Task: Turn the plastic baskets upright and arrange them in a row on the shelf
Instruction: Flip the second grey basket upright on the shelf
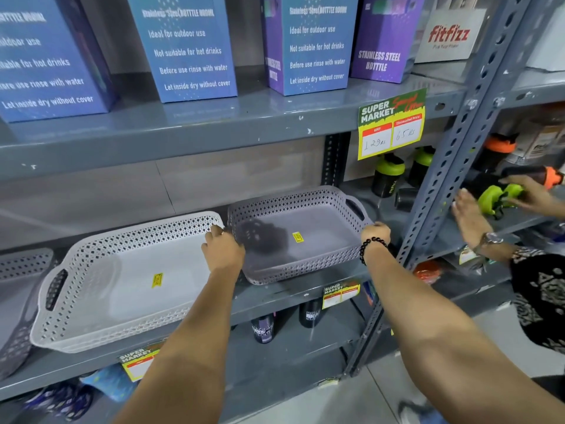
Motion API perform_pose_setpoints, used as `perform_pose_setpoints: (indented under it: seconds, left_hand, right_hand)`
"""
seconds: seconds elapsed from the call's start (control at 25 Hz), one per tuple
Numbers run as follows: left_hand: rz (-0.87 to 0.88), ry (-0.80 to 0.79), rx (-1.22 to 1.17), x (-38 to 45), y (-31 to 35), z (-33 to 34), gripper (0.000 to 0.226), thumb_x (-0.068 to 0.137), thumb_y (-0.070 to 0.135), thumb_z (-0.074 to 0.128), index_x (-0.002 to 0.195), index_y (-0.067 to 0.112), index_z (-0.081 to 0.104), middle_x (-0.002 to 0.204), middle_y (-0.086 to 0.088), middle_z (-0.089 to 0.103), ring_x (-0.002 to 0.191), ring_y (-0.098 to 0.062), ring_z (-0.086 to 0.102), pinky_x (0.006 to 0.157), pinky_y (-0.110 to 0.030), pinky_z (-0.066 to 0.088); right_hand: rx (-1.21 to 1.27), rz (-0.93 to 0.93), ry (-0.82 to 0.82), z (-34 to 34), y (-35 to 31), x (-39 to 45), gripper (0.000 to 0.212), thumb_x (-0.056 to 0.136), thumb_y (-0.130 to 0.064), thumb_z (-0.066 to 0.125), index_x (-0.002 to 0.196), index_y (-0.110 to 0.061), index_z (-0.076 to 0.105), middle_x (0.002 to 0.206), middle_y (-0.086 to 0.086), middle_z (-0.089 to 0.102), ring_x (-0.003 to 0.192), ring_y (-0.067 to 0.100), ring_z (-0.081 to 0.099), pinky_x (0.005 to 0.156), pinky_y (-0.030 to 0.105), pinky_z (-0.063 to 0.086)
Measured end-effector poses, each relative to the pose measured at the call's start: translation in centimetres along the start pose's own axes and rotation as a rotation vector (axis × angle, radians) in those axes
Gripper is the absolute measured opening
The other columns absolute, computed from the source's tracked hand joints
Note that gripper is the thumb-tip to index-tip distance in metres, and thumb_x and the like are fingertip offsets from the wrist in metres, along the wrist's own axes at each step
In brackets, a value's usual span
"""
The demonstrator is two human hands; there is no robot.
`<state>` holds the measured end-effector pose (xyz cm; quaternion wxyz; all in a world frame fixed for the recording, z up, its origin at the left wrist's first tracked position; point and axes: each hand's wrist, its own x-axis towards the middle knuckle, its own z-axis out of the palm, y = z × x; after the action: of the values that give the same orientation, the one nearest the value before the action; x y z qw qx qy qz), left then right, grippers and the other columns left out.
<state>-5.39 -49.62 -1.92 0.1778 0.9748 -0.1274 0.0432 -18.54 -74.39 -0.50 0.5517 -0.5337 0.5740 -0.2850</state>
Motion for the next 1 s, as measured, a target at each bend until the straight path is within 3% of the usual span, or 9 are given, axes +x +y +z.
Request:
perform_pose_setpoints:
  seconds: [0.24, 0.44, 0.56, 0.64, 0.72, 0.8, 0.88, 1.0]
  left_hand:
    - [0.012, -0.006, 0.094, -0.3, 0.6, 0.4, 0.037, 0.086, 0.018, 0.059, 0.120, 0.005, 0.060, 0.135, -0.014, 0.044, 0.124, -0.031, 0.042, 0.101, -0.042, 0.038]
    - [0.002, -0.022, 0.064, 0.0, 0.7, 0.5, 0.050, 0.083, 0.026, 0.062, 0.127, 0.005, 0.052, 0.136, -0.015, 0.045, 0.126, -0.032, 0.041, 0.101, -0.044, 0.037]
    - [-0.023, 0.008, -0.011, 0.2, 0.4, 0.5, 0.054, 0.086, 0.033, 0.057, 0.131, 0.005, 0.048, 0.136, -0.016, 0.046, 0.126, -0.033, 0.043, 0.100, -0.045, 0.038]
    - [-0.049, 0.056, -0.077, 0.4, -0.2, 0.0, 0.055, 0.090, 0.037, 0.051, 0.133, 0.004, 0.047, 0.139, -0.017, 0.045, 0.128, -0.034, 0.042, 0.101, -0.045, 0.037]
    - [-0.082, 0.118, -0.123, 0.8, -1.8, -0.9, 0.052, 0.094, 0.035, 0.046, 0.135, 0.003, 0.045, 0.141, -0.018, 0.044, 0.130, -0.035, 0.040, 0.104, -0.045, 0.035]
    - [-0.127, 0.183, -0.143, 1.4, -4.4, -2.1, 0.049, 0.096, 0.032, 0.042, 0.134, 0.002, 0.046, 0.140, -0.019, 0.046, 0.129, -0.035, 0.041, 0.105, -0.045, 0.034]
    - [-0.172, 0.230, -0.145, 1.9, -8.2, -3.6, 0.046, 0.097, 0.030, 0.041, 0.131, 0.000, 0.048, 0.137, -0.020, 0.049, 0.127, -0.036, 0.043, 0.104, -0.046, 0.034]
    - [-0.227, 0.302, -0.148, 2.3, -14.3, -5.9, 0.044, 0.098, 0.026, 0.039, 0.128, -0.003, 0.049, 0.134, -0.024, 0.050, 0.126, -0.039, 0.043, 0.104, -0.047, 0.033]
  right_hand:
    - [-0.125, -0.050, 0.012, 0.0, 0.5, 1.2, 0.038, 0.095, 0.002, 0.044, 0.132, 0.000, 0.052, 0.137, 0.022, 0.052, 0.122, 0.035, 0.053, 0.099, 0.033, 0.044]
    - [-0.238, -0.088, 0.073, 0.5, 0.5, 1.5, 0.019, 0.092, 0.005, 0.044, 0.095, 0.004, 0.062, 0.120, 0.028, 0.061, 0.094, 0.034, 0.059, 0.080, 0.032, 0.047]
    - [-0.364, -0.174, 0.147, 1.6, 0.3, 0.8, 0.030, 0.089, -0.001, 0.049, 0.116, 0.010, 0.056, 0.126, 0.028, 0.057, 0.118, 0.040, 0.054, 0.099, 0.043, 0.044]
    - [-0.519, -0.370, 0.173, 2.9, 0.3, 0.1, 0.042, 0.084, -0.002, 0.053, 0.124, 0.008, 0.050, 0.134, 0.027, 0.051, 0.130, 0.038, 0.043, 0.111, 0.047, 0.033]
    - [-0.547, -0.541, 0.100, 4.6, 0.0, -1.5, 0.049, 0.084, -0.001, 0.052, 0.132, 0.005, 0.045, 0.138, 0.026, 0.046, 0.134, 0.036, 0.037, 0.113, 0.044, 0.031]
    - [-0.533, -0.628, -0.032, 6.7, -0.2, -4.3, 0.052, 0.087, 0.001, 0.047, 0.139, 0.000, 0.040, 0.138, 0.024, 0.047, 0.129, 0.036, 0.043, 0.103, 0.039, 0.041]
    - [-0.558, -0.659, -0.204, 9.1, -0.3, -7.9, 0.050, 0.092, -0.002, 0.043, 0.142, -0.004, 0.037, 0.136, 0.022, 0.051, 0.120, 0.037, 0.053, 0.090, 0.037, 0.048]
    - [-0.596, -0.632, -0.450, 12.6, 0.4, -12.3, 0.048, 0.099, -0.017, 0.041, 0.144, -0.004, 0.032, 0.141, 0.023, 0.047, 0.123, 0.038, 0.051, 0.096, 0.041, 0.046]
